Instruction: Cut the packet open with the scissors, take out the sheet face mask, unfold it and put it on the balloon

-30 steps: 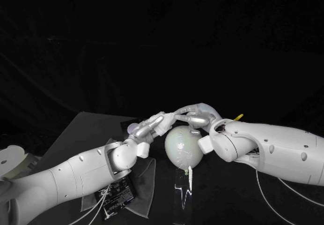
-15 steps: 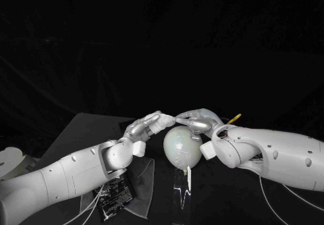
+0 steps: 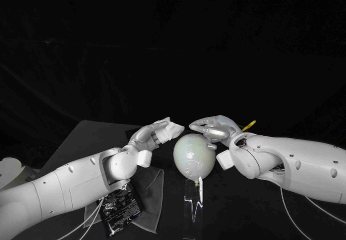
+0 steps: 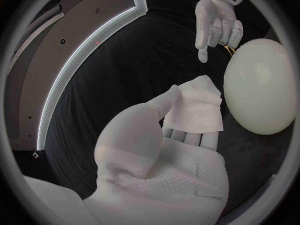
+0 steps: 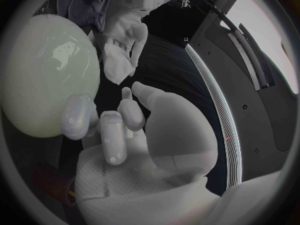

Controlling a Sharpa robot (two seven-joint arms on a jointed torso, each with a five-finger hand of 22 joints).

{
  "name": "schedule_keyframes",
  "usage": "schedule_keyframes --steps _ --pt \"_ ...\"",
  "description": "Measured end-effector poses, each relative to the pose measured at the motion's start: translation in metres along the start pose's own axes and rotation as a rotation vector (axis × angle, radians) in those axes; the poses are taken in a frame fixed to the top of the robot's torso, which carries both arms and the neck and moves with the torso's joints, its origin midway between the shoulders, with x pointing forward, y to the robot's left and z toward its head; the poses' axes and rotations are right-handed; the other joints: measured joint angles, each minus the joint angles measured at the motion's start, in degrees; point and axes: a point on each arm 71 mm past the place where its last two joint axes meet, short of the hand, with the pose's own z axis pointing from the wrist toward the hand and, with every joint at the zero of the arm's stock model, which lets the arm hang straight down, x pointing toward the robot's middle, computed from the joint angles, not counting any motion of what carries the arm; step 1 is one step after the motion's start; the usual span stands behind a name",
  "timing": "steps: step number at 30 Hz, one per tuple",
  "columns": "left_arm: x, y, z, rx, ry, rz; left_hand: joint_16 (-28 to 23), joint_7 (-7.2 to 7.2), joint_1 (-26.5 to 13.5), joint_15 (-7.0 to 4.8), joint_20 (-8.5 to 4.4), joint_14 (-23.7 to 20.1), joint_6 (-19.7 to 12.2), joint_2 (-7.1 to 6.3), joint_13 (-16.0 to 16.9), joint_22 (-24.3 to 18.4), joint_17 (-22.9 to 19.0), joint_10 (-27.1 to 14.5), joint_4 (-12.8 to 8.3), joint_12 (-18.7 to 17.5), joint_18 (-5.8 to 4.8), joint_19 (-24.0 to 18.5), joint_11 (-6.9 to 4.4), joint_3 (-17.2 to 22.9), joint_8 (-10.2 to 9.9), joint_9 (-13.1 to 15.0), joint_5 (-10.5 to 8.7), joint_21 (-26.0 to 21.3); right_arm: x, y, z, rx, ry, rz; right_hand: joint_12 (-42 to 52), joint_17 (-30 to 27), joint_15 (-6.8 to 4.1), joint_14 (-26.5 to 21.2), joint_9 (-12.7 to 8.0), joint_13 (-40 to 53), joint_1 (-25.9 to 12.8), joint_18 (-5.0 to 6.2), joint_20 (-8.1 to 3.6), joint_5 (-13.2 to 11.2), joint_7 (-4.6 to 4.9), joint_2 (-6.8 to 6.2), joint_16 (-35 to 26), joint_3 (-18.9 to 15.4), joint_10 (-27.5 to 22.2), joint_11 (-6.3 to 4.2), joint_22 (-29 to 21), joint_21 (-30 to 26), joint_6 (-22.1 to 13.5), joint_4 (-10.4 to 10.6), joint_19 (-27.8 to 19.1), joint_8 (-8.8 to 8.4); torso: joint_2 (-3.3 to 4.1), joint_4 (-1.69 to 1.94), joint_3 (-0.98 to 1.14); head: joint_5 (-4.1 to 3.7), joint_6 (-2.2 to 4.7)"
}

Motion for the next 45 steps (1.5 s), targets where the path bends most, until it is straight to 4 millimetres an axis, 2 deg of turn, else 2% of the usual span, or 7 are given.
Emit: schedule_keyframes --steps 3,6,8,17,26,38,45 --pt "0.001 -0.003 -0.001 -0.002 0.013 0.001 -1.17 -0.52 -1.35 0.28 -0.04 0.31 -2.35 -0.63 -0.01 -0.18 -0.79 -1.7 1.7 -0.15 0.03 1.43 0.71 3.72 2.06 2.21 0.07 0.23 -0.004 -0.001 -0.002 0.001 -0.007 0.0 0.0 0.0 0.0 0.0 -0.01 -0.02 0.0 0.0 0.0 0.0 -0.01 0.0 0.0 0.0 0.0 0.0 -0.02 -0.37 0.0 0.0 0.0 0.0 0.0 0.0 0.0 -0.08 -0.07" --pt "0.003 -0.005 -0.002 -0.004 0.029 -0.003 -3.01 -1.33 -2.97 0.75 -0.39 1.57 -9.68 -2.49 0.06 -1.48 -1.87 -4.26 6.91 -0.16 0.04 3.54 1.3 10.56 10.56 5.05 0.19 0.17 -0.008 -0.002 -0.003 0.001 -0.015 -0.001 0.0 -0.04 0.0 0.0 -0.01 -0.05 0.0 -0.01 0.0 0.0 -0.08 0.0 -0.01 -0.15 0.0 0.0 -0.03 -0.41 -0.08 0.15 0.0 0.0 0.0 0.01 0.01 -0.16 -0.13" --pt "0.003 -0.006 -0.003 -0.004 0.041 -0.006 -3.67 -1.84 -2.59 0.81 -0.4 1.64 -12.06 -2.99 0.06 -2.08 -2.21 -4.75 8.94 -0.16 0.03 3.72 1.6 12.87 13.42 5.05 0.19 -0.34 -0.01 -0.002 -0.004 0.002 -0.019 -0.001 0.0 -0.05 0.0 0.0 -0.08 -0.05 0.0 -0.01 0.0 0.0 -0.08 0.0 -0.01 -0.15 0.0 0.0 -0.03 -0.41 -0.07 0.15 0.0 0.0 0.01 0.01 0.01 -0.22 -0.22" --pt "0.011 -0.009 -0.007 -0.004 0.126 -0.04 -5.82 -2.93 -4.35 1.34 -0.06 1.49 -20.35 -4.66 0.11 -4.33 -3.1 -7.29 13.04 -0.16 0.02 3.37 2.51 21.44 23.4 7.48 0.2 -2.24 -0.013 -0.003 -0.005 0.003 -0.025 -0.002 0.0 -0.04 0.0 0.0 -0.54 0.12 -0.23 -0.03 0.21 0.0 0.11 0.23 -0.23 -1.01 -0.01 0.01 0.0 -0.41 0.15 1.01 -0.2 -0.4 0.02 -0.02 0.0 -0.71 -0.31" --pt "0.02 -0.011 -0.013 -0.008 0.207 -0.072 -7.38 -3.27 -5.85 2.03 0.21 0.14 -23.28 -4.22 0.11 -5.09 -3.58 -9.65 14.85 -0.15 0.0 2.04 3.03 23.51 26.02 14.09 0.22 -3.1 -0.007 -0.001 -0.004 0.001 -0.006 0.001 -0.01 0.0 0.4 0.0 -1.11 0.12 -1.58 -0.05 0.41 0.0 0.08 0.53 -0.25 -2.21 -0.2 0.2 0.02 -0.41 0.18 2.21 -0.41 -1.05 0.05 -0.01 0.09 -1.14 -0.35" --pt "0.021 -0.019 -0.02 -0.011 0.273 -0.087 -7.92 -3.29 -6.35 2.15 0.1 -0.37 -25.28 -4.26 0.1 -5.3 -3.67 -11.44 15.54 -0.15 -0.04 1.86 3.1 25.04 27.93 17.73 0.4 -3.86 0.005 0.004 -0.005 -0.004 0.042 0.028 1.18 0.0 0.4 0.0 -2.38 0.82 -6.82 -0.06 0.84 0.12 0.23 0.89 -0.44 -6.98 -0.2 0.2 -0.02 -0.67 0.44 8.26 -0.4 -2.16 0.06 -0.03 0.14 -1.95 -0.3" --pt "0.019 -0.022 -0.023 -0.016 0.294 -0.09 -6.97 -3.43 -6.92 1.62 -0.11 2.07 -26.57 -4.08 0.16 -4.77 -3.17 -12.2 16.43 -0.15 -0.07 6.11 3.11 26.52 28.32 27.15 0.42 -2.1 0.008 0.005 -0.006 0.004 0.07 0.068 1.79 -0.05 0.4 0.0 -2.85 1.2 -8.17 -0.07 0.94 0.8 0.22 1.38 -0.21 -10.93 -0.2 0.2 -0.03 -0.67 0.45 12.53 -0.5 -2.61 0.03 -0.05 0.11 -2.39 -0.2"
